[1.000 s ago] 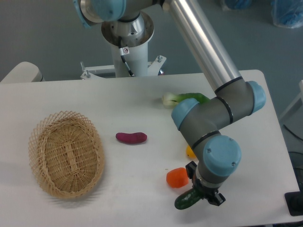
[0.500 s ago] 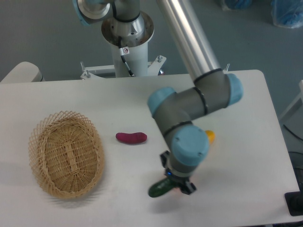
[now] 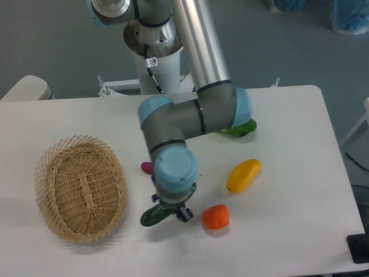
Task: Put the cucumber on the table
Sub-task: 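Lower the cucumber onto the table beside the basket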
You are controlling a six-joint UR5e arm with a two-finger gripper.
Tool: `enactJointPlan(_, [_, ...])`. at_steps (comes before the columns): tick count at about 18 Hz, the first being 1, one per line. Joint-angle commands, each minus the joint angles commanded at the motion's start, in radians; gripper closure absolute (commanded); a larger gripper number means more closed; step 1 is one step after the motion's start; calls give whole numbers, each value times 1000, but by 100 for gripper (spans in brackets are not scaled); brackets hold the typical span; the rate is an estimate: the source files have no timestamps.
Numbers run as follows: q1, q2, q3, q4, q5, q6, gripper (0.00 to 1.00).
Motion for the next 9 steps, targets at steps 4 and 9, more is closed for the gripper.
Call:
enactJointPlan(4, [0,-15,-2,12,6,-32,87])
enactJointPlan(9, [2,-28,-9,18,6,-29,56])
